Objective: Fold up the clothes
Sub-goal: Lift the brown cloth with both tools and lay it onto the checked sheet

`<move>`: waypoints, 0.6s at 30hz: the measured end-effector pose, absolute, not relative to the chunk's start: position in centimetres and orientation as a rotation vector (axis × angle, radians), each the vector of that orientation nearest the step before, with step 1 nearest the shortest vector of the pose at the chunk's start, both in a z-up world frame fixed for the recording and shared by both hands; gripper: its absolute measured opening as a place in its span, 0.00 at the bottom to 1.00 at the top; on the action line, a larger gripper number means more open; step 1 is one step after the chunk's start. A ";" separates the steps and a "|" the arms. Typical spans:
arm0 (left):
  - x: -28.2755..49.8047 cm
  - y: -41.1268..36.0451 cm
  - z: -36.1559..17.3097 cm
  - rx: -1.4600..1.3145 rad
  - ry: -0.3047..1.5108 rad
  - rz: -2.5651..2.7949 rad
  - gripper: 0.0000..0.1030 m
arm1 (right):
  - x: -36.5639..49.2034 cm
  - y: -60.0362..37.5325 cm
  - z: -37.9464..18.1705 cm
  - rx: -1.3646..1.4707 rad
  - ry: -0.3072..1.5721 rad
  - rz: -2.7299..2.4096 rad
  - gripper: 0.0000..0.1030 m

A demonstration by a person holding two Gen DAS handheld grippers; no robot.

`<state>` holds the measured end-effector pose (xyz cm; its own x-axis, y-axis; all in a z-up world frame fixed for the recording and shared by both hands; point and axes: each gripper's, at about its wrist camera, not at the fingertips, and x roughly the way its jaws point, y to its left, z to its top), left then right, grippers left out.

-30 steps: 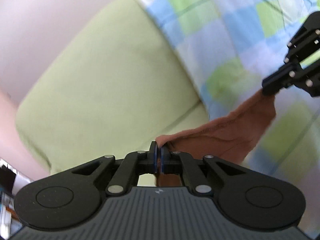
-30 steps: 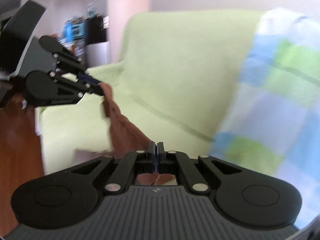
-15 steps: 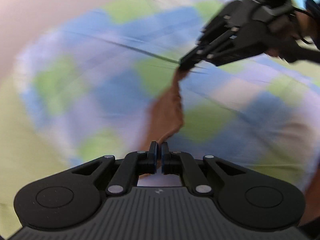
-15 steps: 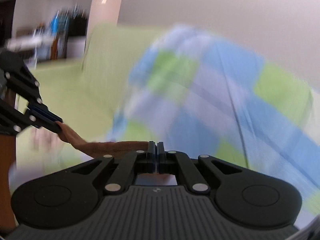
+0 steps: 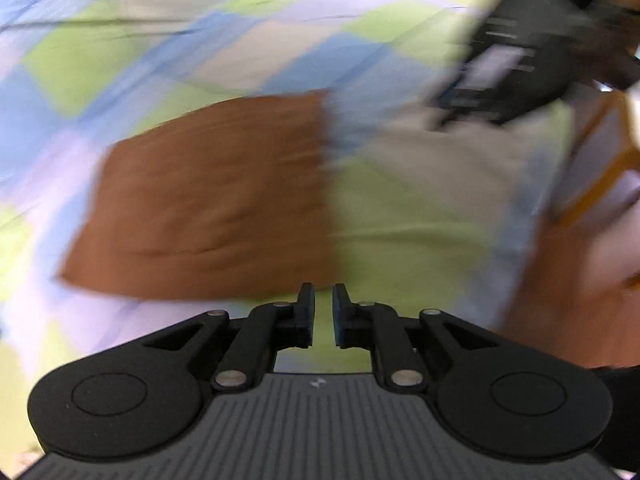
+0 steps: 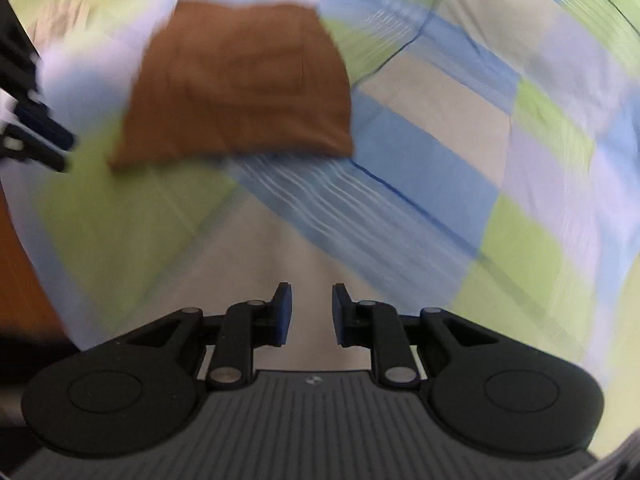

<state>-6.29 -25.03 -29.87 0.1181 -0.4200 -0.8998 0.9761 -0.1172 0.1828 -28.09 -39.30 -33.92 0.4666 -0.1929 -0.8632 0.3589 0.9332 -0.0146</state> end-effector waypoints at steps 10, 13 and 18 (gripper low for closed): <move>15.0 -31.6 -28.5 0.800 0.892 -1.070 0.36 | -21.3 -33.2 -35.3 0.902 0.648 -0.655 0.18; 18.9 -33.5 -29.9 0.762 0.999 -1.081 0.39 | -20.8 -32.6 -36.6 1.066 0.583 -0.733 0.21; 21.4 -35.4 -33.9 0.787 1.138 -1.123 0.42 | -20.7 -31.4 -37.5 1.162 0.528 -0.812 0.24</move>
<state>21.36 -35.39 -33.89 0.0268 -0.2749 -0.9611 0.9574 0.2837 -0.0545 -20.67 -31.42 -37.55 0.6139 -0.2828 -0.7370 0.7884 0.1730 0.5903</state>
